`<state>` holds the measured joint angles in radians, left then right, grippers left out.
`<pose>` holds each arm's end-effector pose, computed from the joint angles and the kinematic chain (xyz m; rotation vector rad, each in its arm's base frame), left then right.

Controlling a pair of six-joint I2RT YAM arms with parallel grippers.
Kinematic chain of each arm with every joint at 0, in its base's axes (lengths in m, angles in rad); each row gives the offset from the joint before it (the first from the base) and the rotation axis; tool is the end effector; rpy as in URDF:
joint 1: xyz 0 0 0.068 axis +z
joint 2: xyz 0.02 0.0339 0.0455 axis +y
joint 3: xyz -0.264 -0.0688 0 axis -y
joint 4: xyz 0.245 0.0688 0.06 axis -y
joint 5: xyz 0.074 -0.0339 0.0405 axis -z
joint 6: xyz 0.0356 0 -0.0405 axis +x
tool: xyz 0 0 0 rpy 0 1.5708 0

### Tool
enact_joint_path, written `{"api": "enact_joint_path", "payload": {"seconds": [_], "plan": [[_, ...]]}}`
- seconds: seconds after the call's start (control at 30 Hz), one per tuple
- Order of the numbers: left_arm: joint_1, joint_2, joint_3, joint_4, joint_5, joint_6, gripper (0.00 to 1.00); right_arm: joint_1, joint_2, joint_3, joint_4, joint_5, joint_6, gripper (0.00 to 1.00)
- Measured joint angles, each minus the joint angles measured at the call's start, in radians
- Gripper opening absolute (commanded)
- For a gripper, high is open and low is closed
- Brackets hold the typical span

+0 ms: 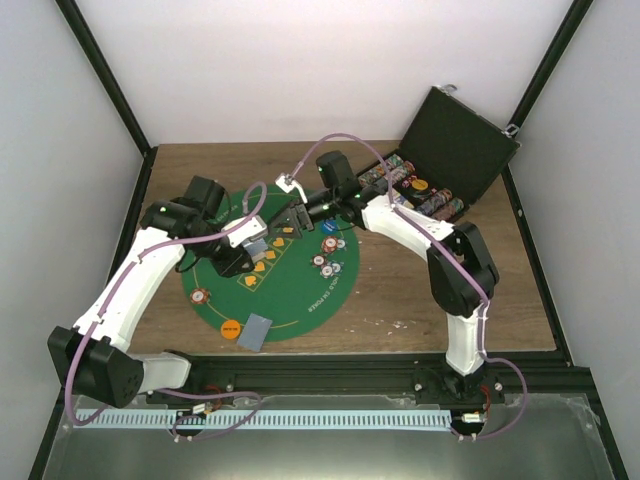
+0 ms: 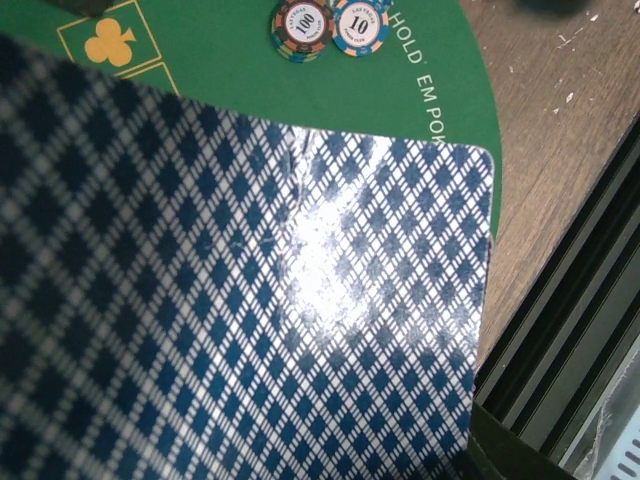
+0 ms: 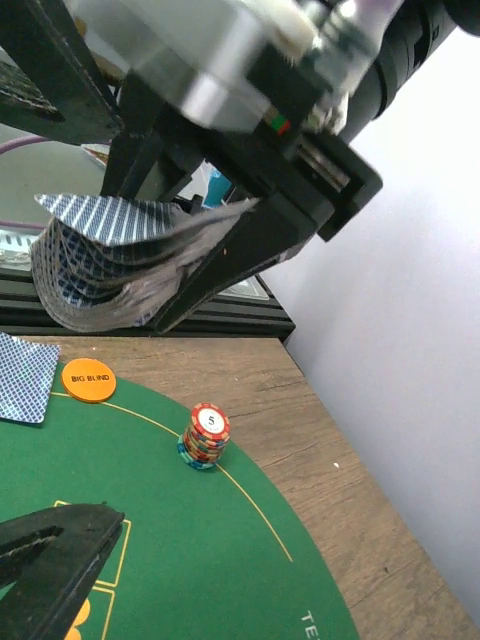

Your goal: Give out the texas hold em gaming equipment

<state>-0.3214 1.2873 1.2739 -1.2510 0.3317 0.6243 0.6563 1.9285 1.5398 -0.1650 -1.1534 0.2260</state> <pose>0.2093 -0.0819 0.3210 1.3226 2.4285 -0.3930 0.3264 0.2925 0.2770 -1.1839 1.8757 1.7229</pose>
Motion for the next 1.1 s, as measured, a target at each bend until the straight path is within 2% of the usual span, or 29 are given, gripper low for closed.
{"api": "enact_joint_path", "payload": {"seconds": [0.6, 0.7, 0.87, 1.1], "plan": [[0.000, 0.002, 0.002, 0.007, 0.013, -0.003, 0.40, 0.046, 0.096, 0.035, 0.118, -0.047, 0.125, 0.95], [0.000, 0.002, 0.007, 0.009, 0.010, -0.009, 0.39, 0.050, 0.100, 0.046, 0.097, -0.026, 0.115, 0.87], [0.000, 0.002, 0.013, 0.019, 0.008, -0.017, 0.39, 0.047, 0.109, 0.088, 0.023, 0.009, 0.073, 0.63], [0.001, 0.002, 0.012, 0.032, -0.019, -0.022, 0.38, 0.044, 0.084, 0.098, -0.082, 0.055, 0.009, 0.47]]}}
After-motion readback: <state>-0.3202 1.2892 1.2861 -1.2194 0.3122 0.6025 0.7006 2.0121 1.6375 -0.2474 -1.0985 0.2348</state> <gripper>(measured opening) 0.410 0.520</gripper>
